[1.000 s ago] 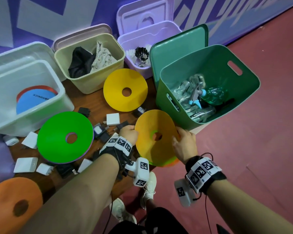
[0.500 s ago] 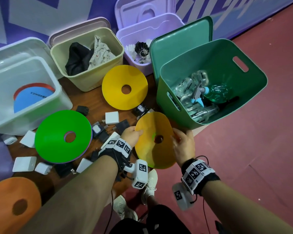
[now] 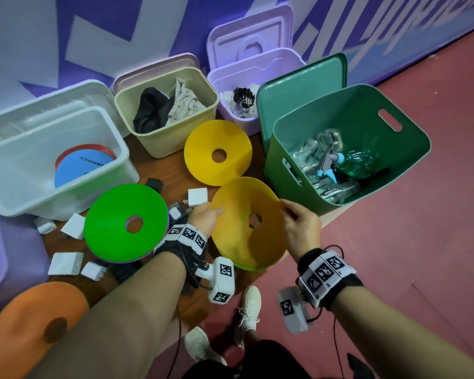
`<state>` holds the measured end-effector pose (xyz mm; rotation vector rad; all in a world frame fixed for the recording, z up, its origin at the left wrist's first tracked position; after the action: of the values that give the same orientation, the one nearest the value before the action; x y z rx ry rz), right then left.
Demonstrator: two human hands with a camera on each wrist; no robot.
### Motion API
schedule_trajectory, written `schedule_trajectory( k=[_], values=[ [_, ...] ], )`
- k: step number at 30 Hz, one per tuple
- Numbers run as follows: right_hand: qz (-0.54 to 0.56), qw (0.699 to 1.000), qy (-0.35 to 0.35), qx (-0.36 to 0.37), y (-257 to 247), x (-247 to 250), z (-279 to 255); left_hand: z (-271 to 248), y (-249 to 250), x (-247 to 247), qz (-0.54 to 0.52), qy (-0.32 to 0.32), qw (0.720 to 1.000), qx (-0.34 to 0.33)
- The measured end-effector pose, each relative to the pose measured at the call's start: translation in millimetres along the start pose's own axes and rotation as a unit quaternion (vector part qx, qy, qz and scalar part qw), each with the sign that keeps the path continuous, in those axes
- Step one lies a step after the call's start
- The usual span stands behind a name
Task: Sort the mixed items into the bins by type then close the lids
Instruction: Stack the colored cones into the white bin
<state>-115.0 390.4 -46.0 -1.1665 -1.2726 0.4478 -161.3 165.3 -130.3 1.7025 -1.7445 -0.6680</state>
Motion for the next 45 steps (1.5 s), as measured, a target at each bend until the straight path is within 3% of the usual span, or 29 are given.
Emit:
schedule_trajectory(
  k=[6,15,22,34,45],
  values=[
    [0.055,0.998,0.005,0.016,-45,-10,-14,-24,28,45,-0.002,0.042,0.998,-0.050],
    [0.114,0.993,0.034,0.005,-97,-39,-33,-74,59,118,-0.012,0.028,0.989,-0.146],
    [0.159,0.986,0.010,-0.041,-102,-76,-40,-79,42,152,-0.027,0.020,0.992,-0.121],
    [0.092,0.991,-0.069,-0.070,-85,-111,32,-21,72,124,0.013,0.069,0.993,-0.099],
    [0.031,0.992,-0.087,-0.089,-65,-129,130,69,128,53,-0.002,0.036,0.996,-0.084]
  ],
)
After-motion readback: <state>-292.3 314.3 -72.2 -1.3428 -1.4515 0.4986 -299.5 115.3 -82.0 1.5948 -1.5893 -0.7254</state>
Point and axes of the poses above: each hand's wrist, its own z-axis towards the middle knuckle, its own x-axis out of the back of the hand, y = z × x, the point moved 7 cm from there along z, towards the middle knuckle
